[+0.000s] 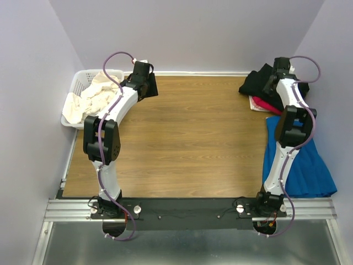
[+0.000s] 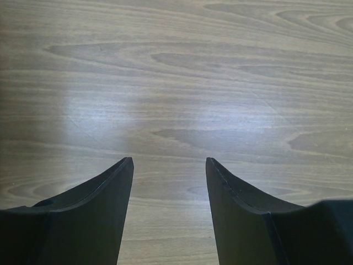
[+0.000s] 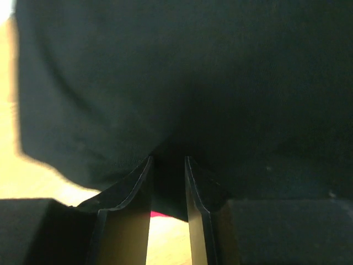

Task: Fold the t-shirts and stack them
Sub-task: Put the neatly folded tshirt into the corner of the board with the right arm

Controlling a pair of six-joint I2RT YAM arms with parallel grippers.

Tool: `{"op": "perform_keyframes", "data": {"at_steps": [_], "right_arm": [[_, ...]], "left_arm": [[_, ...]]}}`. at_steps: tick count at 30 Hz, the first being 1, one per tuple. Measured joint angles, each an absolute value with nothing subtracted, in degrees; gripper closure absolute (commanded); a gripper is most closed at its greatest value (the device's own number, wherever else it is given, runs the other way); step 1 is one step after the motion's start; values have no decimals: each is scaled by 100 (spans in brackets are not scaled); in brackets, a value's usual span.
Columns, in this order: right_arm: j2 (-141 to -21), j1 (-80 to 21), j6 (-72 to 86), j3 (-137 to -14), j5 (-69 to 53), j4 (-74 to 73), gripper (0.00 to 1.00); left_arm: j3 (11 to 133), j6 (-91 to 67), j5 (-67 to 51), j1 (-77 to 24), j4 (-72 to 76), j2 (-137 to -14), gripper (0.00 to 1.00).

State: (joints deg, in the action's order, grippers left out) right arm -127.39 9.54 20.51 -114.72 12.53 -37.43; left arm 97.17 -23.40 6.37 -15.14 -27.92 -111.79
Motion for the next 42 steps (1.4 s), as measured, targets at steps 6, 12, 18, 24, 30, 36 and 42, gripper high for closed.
{"op": "perform_keyframes", "data": {"at_steps": [6, 12, 18, 24, 30, 36, 42], "right_arm": [[-12416, 1098, 2414, -10422, 1594, -3345, 65], [-12095, 1474, 2554, -9891, 1625, -3260, 65], [-12097, 1511, 2521, -10014, 1529, -3352, 64], [-12092, 1590, 2324, -10315, 1253, -3413, 59], [-12020, 1671, 2167, -10650, 687, -3389, 54], [-11616, 1643, 2084, -10774, 290, -3343, 48], [-10973, 1505, 2047, -10761, -12, -3326, 35]], "left_arm": [[9649, -2335, 528, -1514, -2707, -11179, 36], [9653, -2316, 416, -1514, -2604, -11183, 36], [9708, -2239, 375, -1514, -2585, -11312, 36], [9708, -2226, 351, -1514, -2585, -11362, 36], [9710, -2228, 333, -1514, -2585, -11362, 36], [9710, -2228, 329, -1514, -2578, -11360, 36], [9522, -2198, 292, -1535, -2443, -11233, 22]]}}
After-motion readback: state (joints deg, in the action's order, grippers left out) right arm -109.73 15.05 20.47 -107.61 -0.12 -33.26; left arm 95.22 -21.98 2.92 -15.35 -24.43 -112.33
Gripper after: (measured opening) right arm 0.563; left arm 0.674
